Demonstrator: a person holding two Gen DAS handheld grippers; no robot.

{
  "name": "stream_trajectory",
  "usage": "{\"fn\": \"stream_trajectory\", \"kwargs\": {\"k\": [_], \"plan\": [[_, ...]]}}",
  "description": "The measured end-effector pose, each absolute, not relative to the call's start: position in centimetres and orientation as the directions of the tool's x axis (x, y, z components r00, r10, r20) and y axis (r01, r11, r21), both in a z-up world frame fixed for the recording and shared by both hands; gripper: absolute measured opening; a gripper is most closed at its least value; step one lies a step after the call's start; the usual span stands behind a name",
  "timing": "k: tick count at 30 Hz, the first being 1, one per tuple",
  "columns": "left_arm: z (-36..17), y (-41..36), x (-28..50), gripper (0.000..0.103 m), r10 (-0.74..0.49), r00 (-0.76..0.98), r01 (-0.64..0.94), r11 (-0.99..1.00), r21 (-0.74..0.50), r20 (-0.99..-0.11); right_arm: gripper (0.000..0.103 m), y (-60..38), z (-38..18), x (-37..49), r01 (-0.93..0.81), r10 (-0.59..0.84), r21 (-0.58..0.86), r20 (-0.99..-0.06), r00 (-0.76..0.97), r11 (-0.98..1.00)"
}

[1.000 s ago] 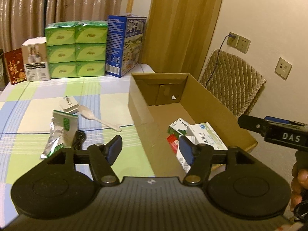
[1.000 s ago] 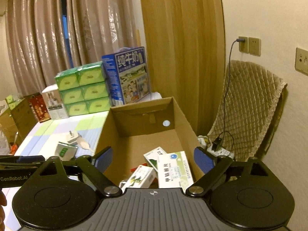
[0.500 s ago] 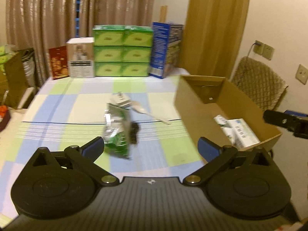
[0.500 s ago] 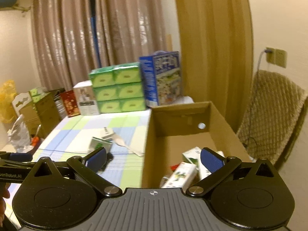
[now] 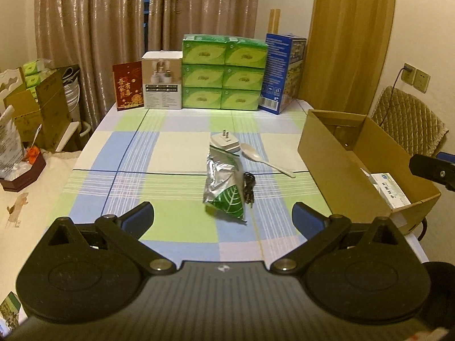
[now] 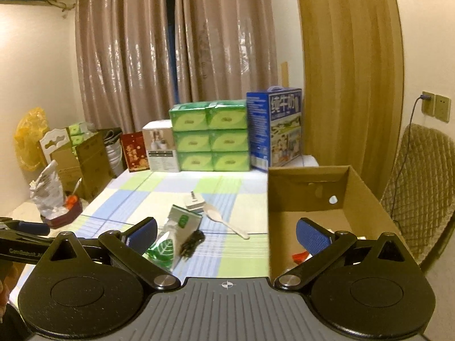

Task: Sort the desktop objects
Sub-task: 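Move both tools back toward the foil pouch and black cable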

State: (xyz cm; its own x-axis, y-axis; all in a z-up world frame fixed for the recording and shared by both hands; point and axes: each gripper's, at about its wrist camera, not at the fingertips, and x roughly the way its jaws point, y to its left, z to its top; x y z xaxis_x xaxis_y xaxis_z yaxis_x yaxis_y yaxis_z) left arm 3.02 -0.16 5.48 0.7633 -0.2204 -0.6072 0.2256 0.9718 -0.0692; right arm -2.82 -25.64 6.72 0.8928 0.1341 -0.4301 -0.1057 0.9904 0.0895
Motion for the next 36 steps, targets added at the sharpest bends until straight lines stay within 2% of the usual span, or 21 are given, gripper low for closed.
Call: {"fn": "stream_trajectory", "kwargs": {"k": [4, 8, 20, 29, 36], "plan": [[5.0, 0.4, 3.4, 0.102, -0.191, 0.767, 0.211, 0.977, -0.04, -0.613, 0.101, -24.6, 6.3, -1.8, -0.126, 0.163, 0.111, -0.456, 0.875, 0.986], [4.3, 1.2, 4.2, 0.102, -0.199, 0.755, 0.206, 0.977, -0.062, -0.625, 0.101, -23.8, 5.7, -1.0, -0.14, 0.187, 0.133, -0.471, 0.862, 0.981], [1.8, 2.6, 7.6, 0.102, -0.193, 0.748, 0.218, 0.975, -0.039, -0.635, 0.101, -20.7, 2.3, 3.3, -0.189, 0.226, 0.125, -0.539, 0.811, 0.974], [-0.4, 3.3, 11.3, 0.102, -0.222, 0.755, 0.243, 0.969, -0.052, -0.617, 0.101, -19.1, -1.2, 7.2, -0.205, 0.217, 0.09, -0.603, 0.767, 0.975], [-2.8, 3.2, 14.8, 0.102, -0.235, 0.722, 0.26, 0.964, -0.06, -0.651, 0.101, -18.9, -4.5, 11.2, -0.176, 0.199, 0.102, -0.653, 0.73, 0.979]]}}
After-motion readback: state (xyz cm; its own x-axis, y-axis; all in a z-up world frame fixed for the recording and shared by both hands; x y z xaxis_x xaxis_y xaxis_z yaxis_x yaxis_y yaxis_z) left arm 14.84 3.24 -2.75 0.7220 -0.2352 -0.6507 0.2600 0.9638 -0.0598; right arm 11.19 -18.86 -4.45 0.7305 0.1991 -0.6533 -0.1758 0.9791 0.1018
